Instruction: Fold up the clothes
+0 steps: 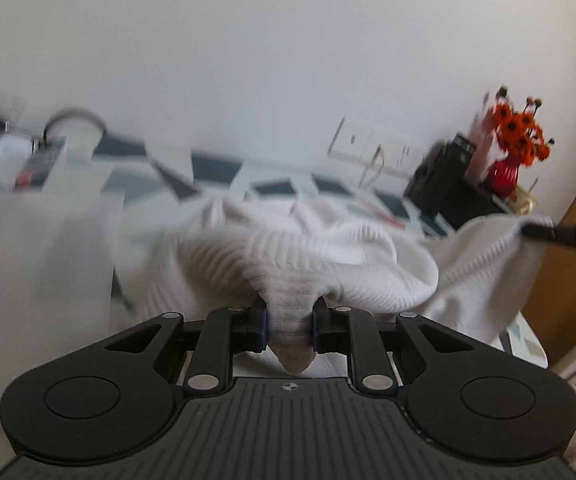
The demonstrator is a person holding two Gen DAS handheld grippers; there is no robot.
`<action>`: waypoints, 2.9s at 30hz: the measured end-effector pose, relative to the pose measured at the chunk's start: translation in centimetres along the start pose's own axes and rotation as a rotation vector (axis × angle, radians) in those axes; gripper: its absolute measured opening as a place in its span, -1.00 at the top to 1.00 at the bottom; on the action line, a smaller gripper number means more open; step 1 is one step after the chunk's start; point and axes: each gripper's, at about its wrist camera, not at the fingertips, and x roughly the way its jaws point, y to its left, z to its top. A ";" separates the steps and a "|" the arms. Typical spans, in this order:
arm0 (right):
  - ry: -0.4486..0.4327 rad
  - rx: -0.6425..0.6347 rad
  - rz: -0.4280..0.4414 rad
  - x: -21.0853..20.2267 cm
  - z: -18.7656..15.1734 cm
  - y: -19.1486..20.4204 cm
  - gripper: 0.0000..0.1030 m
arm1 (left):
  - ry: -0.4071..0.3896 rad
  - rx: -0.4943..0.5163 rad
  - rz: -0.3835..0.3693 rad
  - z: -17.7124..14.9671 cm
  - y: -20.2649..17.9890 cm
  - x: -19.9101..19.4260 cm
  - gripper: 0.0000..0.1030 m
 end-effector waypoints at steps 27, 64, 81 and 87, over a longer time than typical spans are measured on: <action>0.391 -0.198 0.004 19.1 -7.7 2.9 0.83 | 0.174 -0.191 0.099 -5.2 0.7 5.1 0.37; 0.416 -0.271 -0.094 28.8 -1.7 -5.8 0.88 | 0.108 -0.270 0.186 -6.4 -1.9 7.2 -0.44; 0.463 -0.035 -0.289 17.2 -7.6 -15.3 0.89 | 0.196 -0.175 0.158 -5.0 -2.7 9.1 -0.90; 0.567 -0.096 -0.099 14.7 -9.4 -9.6 0.84 | 0.198 -0.221 0.120 -4.4 -2.1 9.4 -0.90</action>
